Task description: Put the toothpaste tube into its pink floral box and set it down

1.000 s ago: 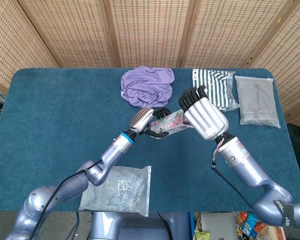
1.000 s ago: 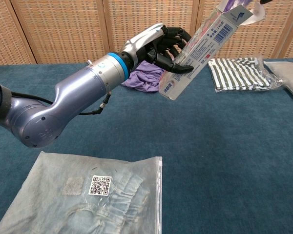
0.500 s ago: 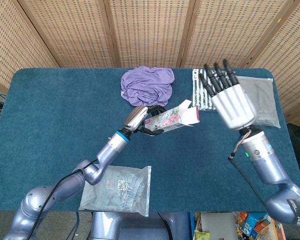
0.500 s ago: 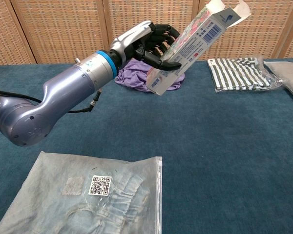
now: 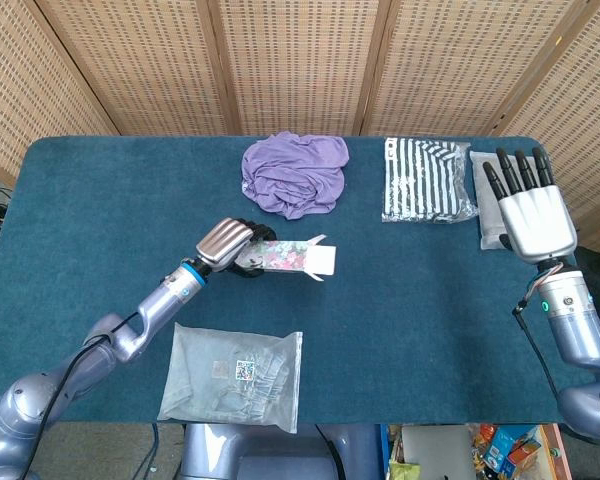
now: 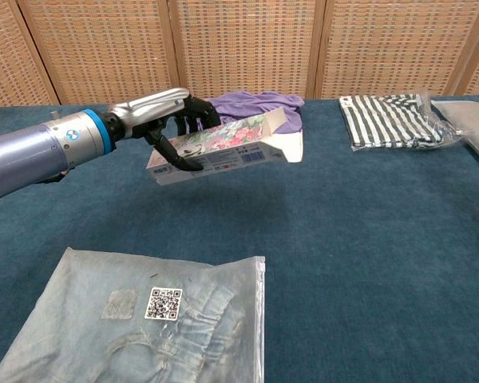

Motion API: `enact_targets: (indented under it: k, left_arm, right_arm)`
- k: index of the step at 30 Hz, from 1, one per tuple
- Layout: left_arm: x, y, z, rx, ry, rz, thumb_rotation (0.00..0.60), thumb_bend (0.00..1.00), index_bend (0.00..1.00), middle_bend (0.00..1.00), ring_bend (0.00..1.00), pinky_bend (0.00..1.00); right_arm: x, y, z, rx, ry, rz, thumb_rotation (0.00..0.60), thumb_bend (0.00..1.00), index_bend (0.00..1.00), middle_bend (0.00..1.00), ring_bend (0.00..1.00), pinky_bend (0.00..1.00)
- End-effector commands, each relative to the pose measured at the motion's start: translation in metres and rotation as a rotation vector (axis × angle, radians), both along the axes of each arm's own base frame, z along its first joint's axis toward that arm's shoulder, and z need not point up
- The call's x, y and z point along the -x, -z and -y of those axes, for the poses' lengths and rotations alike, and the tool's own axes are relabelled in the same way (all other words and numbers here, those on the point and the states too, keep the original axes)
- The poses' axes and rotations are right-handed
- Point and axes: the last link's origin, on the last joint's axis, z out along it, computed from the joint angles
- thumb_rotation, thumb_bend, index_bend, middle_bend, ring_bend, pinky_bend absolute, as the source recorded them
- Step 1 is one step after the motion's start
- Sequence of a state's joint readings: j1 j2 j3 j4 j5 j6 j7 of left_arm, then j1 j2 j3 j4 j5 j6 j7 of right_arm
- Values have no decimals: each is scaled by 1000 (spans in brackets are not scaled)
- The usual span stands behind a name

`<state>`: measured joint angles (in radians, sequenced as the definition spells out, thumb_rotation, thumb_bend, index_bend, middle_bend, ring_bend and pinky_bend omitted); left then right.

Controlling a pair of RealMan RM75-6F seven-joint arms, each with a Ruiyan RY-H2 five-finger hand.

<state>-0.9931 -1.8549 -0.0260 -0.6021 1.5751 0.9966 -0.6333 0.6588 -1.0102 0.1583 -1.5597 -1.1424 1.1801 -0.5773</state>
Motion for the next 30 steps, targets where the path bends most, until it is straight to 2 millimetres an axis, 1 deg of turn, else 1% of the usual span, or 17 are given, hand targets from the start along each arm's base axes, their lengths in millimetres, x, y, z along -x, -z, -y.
enact_targets:
  k: [1, 3, 4, 6, 7, 8, 9, 11, 12, 16, 20, 22, 23, 25, 26, 28, 30]
  left_arm:
    - [14, 3, 3, 16, -33, -45, 600, 302, 561, 551, 450, 448]
    - [17, 5, 4, 24, -45, -50, 600, 301, 560, 527, 414, 437]
    - [18, 6, 5, 27, -49, -56, 600, 301, 553, 466, 344, 399]
    - [22, 10, 7, 54, -64, -90, 600, 300, 450, 261, 155, 261]
    - [23, 12, 7, 73, -76, -112, 600, 301, 331, 129, 59, 162]
    - [23, 13, 7, 85, -84, -123, 600, 301, 199, 41, 9, 79]
    - [23, 12, 7, 95, -92, -130, 600, 301, 93, 3, 0, 29]
    - [22, 10, 8, 108, -104, -129, 600, 301, 10, 0, 0, 0]
    - [21, 6, 9, 107, -108, -110, 600, 301, 1, 0, 0, 0]
    - [24, -14, 16, 94, -113, -47, 600, 301, 0, 0, 0, 0]
    - [32, -43, 24, 59, -115, -16, 600, 301, 0, 0, 0, 0]
    - [44, -72, 33, 3, -124, 11, 600, 300, 0, 0, 0, 0]
    - [51, -88, 40, -33, -131, 13, 600, 299, 0, 0, 0, 0]
    - [63, -110, 53, -97, -152, 2, 600, 297, 0, 0, 0, 0]
    - [74, -126, 63, -160, -177, -16, 600, 295, 0, 0, 0, 0]
    - [84, -143, 79, -225, -212, -36, 600, 281, 0, 0, 0, 0]
    - [99, -164, 102, -306, -277, -46, 600, 247, 0, 0, 0, 0]
  right_arm:
    - [9, 6, -3, -14, 13, 22, 600, 0, 0, 0, 0, 0]
    - [11, 8, -3, -17, 16, 44, 600, 0, 0, 0, 0, 0]
    - [12, 9, -4, -18, 18, 57, 600, 0, 0, 0, 0, 0]
    - [14, 8, -6, -16, 22, 77, 600, 0, 0, 0, 0, 0]
    - [15, 8, -7, -14, 24, 84, 600, 0, 0, 0, 0, 0]
    - [16, 8, -9, -14, 25, 90, 600, 0, 0, 0, 0, 0]
    - [18, 7, -10, -13, 27, 96, 600, 0, 0, 0, 0, 0]
    - [21, 7, -14, -11, 30, 107, 600, 0, 0, 0, 0, 0]
    - [23, 6, -17, -7, 32, 113, 600, 0, 0, 0, 0, 0]
    - [30, 5, -29, -1, 35, 153, 600, 0, 0, 0, 0, 0]
    - [37, 6, -41, -3, 37, 181, 600, 0, 0, 0, 0, 0]
    - [43, 8, -52, -7, 44, 206, 600, 0, 0, 0, 0, 0]
    - [47, 9, -58, -7, 43, 218, 600, 0, 0, 0, 0, 0]
    - [51, 11, -68, -10, 41, 238, 600, 0, 0, 0, 0, 0]
    - [55, 14, -76, -16, 42, 258, 600, 0, 0, 0, 0, 0]
    - [58, 17, -85, -23, 37, 284, 600, 0, 0, 0, 0, 0]
    - [63, 21, -98, -30, 29, 315, 600, 0, 0, 0, 0, 0]
